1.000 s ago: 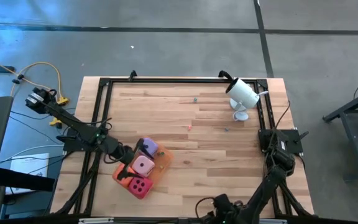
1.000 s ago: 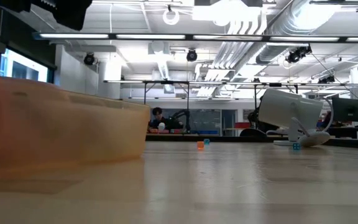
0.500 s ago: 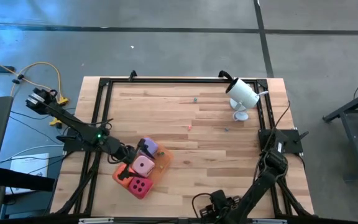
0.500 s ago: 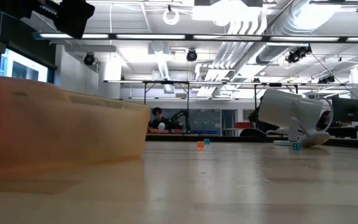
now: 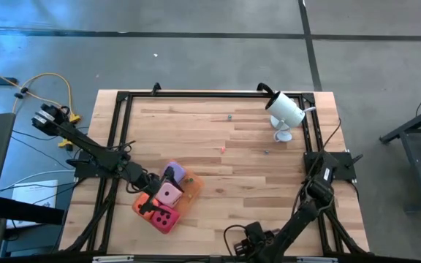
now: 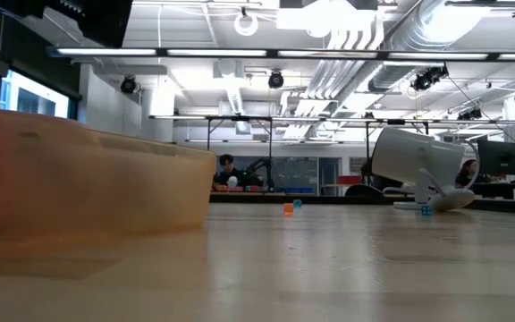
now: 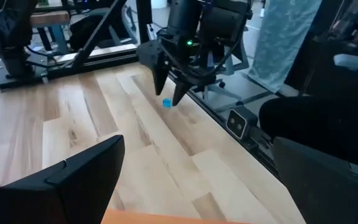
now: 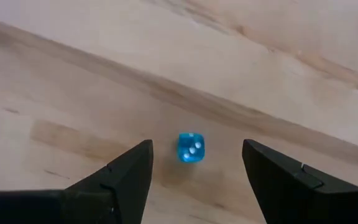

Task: Pick & Place Dice
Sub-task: Put the small blue dice into the orange bin

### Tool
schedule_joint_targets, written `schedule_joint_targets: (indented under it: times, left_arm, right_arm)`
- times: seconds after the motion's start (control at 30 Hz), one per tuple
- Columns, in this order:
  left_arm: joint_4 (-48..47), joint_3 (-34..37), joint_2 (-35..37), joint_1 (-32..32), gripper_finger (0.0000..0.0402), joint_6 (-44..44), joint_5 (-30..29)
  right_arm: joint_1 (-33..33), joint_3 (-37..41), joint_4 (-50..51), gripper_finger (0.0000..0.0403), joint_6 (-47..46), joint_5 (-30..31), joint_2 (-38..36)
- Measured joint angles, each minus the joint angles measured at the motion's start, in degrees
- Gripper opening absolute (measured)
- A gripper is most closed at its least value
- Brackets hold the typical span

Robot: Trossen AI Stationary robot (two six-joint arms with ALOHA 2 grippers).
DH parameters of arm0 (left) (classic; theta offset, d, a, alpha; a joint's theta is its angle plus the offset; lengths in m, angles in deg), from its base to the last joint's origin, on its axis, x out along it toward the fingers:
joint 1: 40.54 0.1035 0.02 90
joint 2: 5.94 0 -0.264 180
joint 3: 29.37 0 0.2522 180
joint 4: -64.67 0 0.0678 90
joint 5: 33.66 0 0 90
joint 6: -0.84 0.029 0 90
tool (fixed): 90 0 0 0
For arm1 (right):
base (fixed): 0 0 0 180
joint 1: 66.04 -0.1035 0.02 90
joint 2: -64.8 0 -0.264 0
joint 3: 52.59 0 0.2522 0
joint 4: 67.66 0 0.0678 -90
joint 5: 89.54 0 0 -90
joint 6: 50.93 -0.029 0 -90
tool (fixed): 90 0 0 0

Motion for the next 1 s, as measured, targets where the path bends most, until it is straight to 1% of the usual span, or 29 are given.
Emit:
schedule_joint_targets:
  times: [0.13, 0.27, 0.37, 0.5, 0.8, 0.9, 1.0]
  left_arm:
    - [0.0, 0.0, 0.0, 0.0, 0.0397, 0.0, 0.0]
    - [0.0, 0.0, 0.0, 0.0, 0.0397, 0.0, 0.0]
    - [0.0, 0.0, 0.0, 0.0, 0.0397, 0.0, 0.0]
    - [0.0, 0.0, 0.0, 0.0, 0.0397, 0.0, 0.0]
    - [0.0, 0.0, 0.0, 0.0, 0.0397, -0.2, 0.0]
    - [0.0, 0.0, 0.0, 0.0, 0.0397, -0.2, 0.0]
    - [0.0, 0.0, 0.0, 0.0, 0.0397, -0.2, -0.1]
  right_arm:
    - [0.3, 0.0, -0.2, 0.0239, 0.0, -2.0, 0.4]
    - [0.3, 0.0, -0.2, 0.0238, 0.0, 0.6, 0.4]
    - [0.3, 0.0, -0.1, 0.0227, 0.0, 0.4, 0.4]
    - [0.3, 0.0, -0.2, 0.0193, 0.0, 0.2, 0.4]
    - [0.3, 0.0, -0.2, 0.0086, 2.4, 0.4, 0.4]
    - [0.3, 0.0, -0.7, 0.0063, 2.6, 0.0, 0.4]
    - [0.3, 0.0, -1.1, 0.0052, 2.6, 0.1, 0.4]
